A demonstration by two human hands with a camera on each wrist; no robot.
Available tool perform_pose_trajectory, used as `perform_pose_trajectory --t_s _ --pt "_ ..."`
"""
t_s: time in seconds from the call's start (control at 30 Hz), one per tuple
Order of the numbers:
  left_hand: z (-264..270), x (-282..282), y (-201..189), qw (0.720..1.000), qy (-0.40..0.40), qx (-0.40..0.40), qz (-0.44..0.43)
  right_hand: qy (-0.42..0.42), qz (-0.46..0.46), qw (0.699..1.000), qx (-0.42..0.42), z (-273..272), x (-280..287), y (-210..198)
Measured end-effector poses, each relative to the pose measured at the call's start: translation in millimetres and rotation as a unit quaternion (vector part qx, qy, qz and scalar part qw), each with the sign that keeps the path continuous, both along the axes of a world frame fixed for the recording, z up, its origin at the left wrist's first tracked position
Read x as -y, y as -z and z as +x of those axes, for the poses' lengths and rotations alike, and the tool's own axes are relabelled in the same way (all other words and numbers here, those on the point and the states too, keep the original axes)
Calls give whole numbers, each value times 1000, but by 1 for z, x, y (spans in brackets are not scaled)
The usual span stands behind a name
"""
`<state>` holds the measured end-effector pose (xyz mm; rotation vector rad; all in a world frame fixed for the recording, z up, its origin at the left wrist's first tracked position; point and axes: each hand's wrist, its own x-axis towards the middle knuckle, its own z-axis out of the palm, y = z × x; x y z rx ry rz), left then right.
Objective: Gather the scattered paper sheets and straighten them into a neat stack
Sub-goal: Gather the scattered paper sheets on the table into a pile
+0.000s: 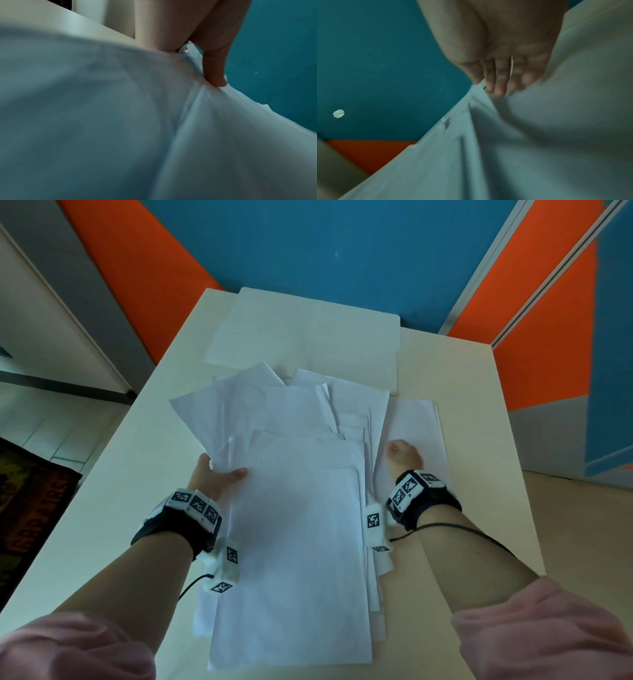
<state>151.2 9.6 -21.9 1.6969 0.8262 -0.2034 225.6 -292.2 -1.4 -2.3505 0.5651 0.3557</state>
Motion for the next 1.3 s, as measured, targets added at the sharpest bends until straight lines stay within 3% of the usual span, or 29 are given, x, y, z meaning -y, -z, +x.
perform_pose_trajectory --t_s 0.07,0.13,0.33,0.5,0.6,0.67,0.8,0.9,1.0,1.1,1.17,1.23,1.3 --pt "0 0 0 1000 -2 1 2 82 -119 989 -12 -1 26 0" --pt "-1 0 -1 1000 -5 -2 0 139 -157 976 -65 -9 47 -3" --pt "-1 4 -3 1000 3 4 26 154 -65 977 -135 -6 71 -4" --pt "0 5 -3 999 2 1 39 132 -75 981 -120 -9 61 -8" --pt "0 6 -4 999 7 -5 50 115 -42 991 -53 -14 55 -7" --pt "0 6 -5 998 12 -13 58 136 -60 988 47 -19 53 -16" --pt "0 4 -6 998 13 -16 64 128 -193 933 274 -19 47 -56" --pt "0 5 -6 999 4 -11 49 26 -192 896 400 -16 26 -85" --pt "0 7 -8 998 11 -16 57 -167 -198 871 417 -30 -16 -100" --pt "0 6 -10 998 24 -18 56 -306 -181 891 282 -52 -57 -97" --pt "1 4 -9 998 24 -18 51 -332 -133 910 211 -61 -75 -96" --pt "0 2 -10 998 30 -15 52 -275 -15 929 249 -62 -84 -103" --pt "-1 -2 -11 998 42 -28 42 -148 122 937 293 -57 -85 -108"
